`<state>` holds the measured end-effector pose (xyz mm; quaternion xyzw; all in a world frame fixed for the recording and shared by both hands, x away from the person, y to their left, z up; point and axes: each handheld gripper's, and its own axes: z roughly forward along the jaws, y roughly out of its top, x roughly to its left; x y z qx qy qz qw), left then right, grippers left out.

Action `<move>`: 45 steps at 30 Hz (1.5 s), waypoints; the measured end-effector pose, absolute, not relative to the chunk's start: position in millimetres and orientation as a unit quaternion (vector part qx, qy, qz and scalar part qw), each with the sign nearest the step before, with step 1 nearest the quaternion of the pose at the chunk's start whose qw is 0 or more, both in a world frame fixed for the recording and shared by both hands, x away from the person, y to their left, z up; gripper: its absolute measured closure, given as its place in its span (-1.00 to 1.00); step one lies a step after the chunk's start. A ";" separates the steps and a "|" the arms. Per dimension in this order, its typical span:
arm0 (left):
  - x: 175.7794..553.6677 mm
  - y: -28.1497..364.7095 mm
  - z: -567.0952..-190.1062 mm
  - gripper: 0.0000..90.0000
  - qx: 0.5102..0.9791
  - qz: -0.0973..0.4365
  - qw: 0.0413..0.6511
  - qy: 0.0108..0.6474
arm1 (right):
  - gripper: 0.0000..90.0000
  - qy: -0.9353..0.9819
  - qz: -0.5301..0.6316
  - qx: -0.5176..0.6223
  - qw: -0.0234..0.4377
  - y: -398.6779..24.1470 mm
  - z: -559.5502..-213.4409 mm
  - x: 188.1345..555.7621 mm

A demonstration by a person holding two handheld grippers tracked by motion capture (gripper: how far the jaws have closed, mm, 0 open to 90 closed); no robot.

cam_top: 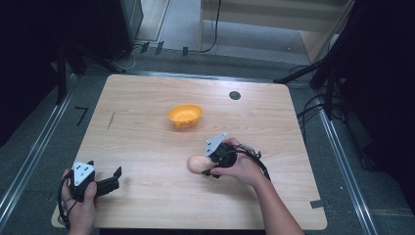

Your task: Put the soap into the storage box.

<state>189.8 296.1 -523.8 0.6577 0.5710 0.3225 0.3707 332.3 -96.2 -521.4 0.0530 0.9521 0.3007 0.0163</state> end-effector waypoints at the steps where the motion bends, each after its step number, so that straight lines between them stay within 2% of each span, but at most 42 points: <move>1: 189.8 296.1 -523.8 -0.91 0.658 0.323 0.371 0.571 | -0.25 0.952 0.301 0.053 0.016 -96.2 -521.4 332.3; 14: 189.7 296.3 -523.8 -0.90 0.658 0.321 0.372 0.571 | -0.24 0.953 0.299 0.052 0.011 -97.2 -520.5 337.5; 22: 189.6 296.6 -523.8 -0.90 0.657 0.320 0.374 0.570 | -0.25 0.953 0.301 0.040 0.018 -88.1 -499.1 345.9; 45: 189.3 297.8 -523.8 -0.89 0.656 0.317 0.380 0.570 | -0.25 0.954 0.294 0.054 0.033 -78.3 -472.8 386.8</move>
